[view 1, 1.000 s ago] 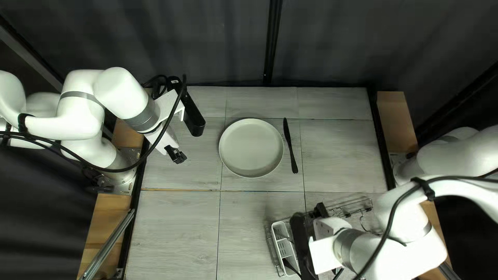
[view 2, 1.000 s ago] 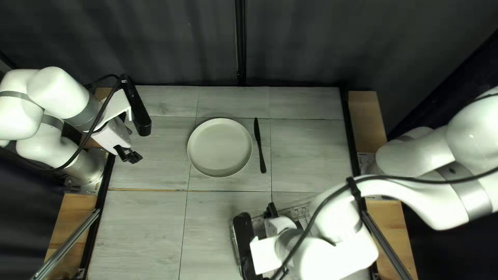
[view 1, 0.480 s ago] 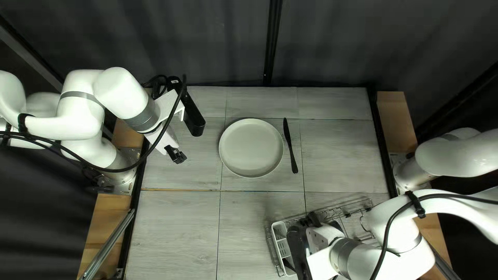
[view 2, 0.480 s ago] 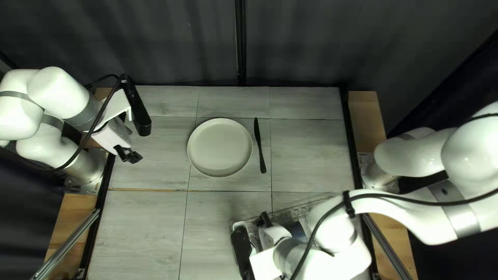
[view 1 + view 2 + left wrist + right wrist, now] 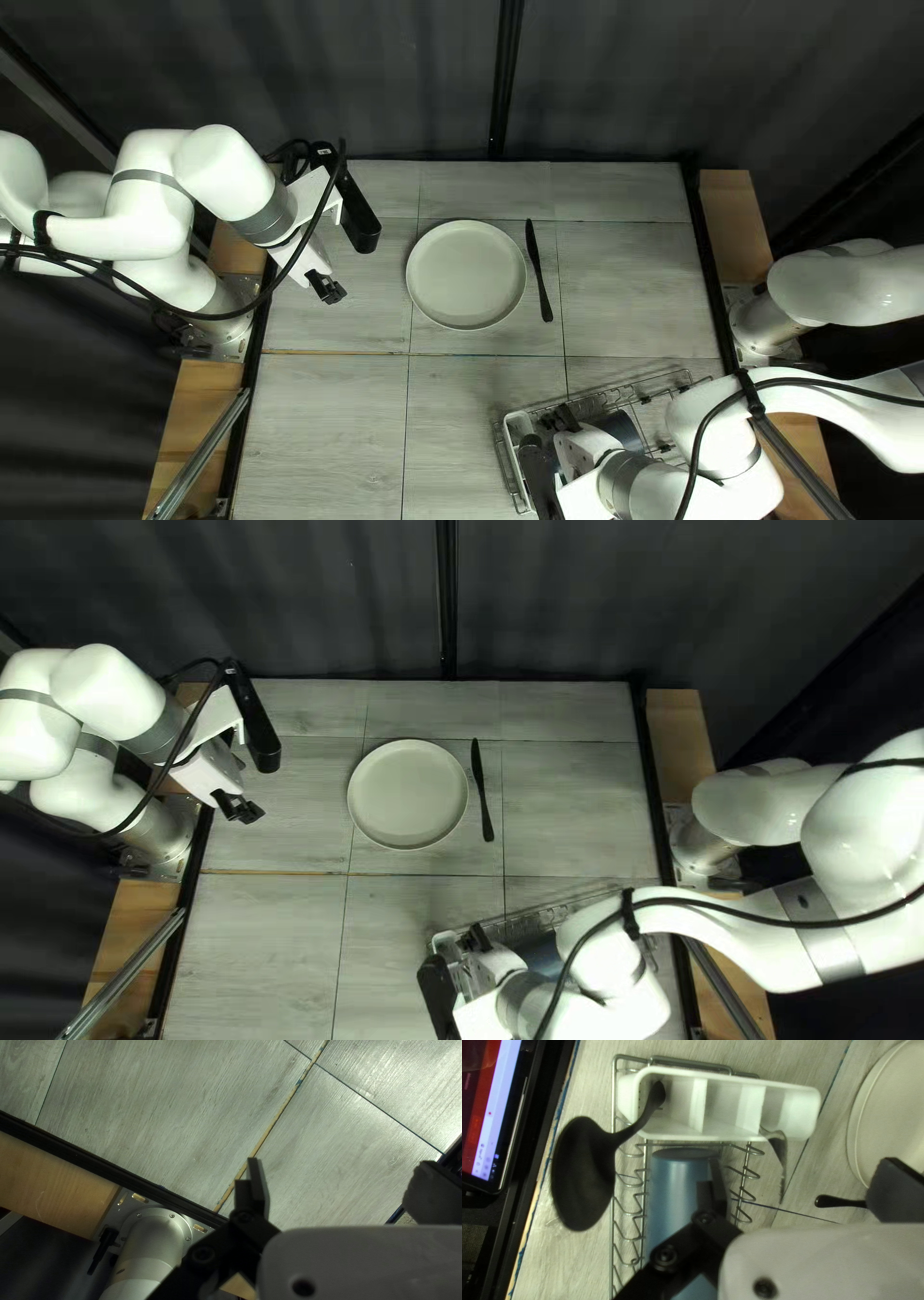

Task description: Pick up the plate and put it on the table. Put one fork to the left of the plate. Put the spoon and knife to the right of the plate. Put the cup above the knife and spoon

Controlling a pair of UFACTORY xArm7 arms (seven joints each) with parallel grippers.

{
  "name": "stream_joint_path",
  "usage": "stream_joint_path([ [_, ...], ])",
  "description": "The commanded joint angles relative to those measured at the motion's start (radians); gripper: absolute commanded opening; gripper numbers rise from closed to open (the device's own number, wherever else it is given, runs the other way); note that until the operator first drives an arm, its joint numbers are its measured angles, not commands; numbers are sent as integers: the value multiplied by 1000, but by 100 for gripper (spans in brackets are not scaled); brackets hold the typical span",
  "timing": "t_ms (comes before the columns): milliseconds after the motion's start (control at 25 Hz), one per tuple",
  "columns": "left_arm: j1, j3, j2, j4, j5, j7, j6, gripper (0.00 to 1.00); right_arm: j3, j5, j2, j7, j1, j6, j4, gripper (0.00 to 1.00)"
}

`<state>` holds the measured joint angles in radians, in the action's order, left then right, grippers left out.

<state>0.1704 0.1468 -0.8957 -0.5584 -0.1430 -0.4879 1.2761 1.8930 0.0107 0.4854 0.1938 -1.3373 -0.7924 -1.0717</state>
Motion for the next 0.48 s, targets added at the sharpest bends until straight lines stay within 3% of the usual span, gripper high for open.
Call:
stream_joint_path([
  [40,0,0,0,0,0,0,0,100,-6,4,0,2,3,-5,-4,0],
  [280,0,0,0,0,0,0,0,100,-47,26,-9,24,47,-24,3,0],
  [480,0,0,0,0,0,0,0,100,-185,89,-44,54,166,-110,-12,0],
])
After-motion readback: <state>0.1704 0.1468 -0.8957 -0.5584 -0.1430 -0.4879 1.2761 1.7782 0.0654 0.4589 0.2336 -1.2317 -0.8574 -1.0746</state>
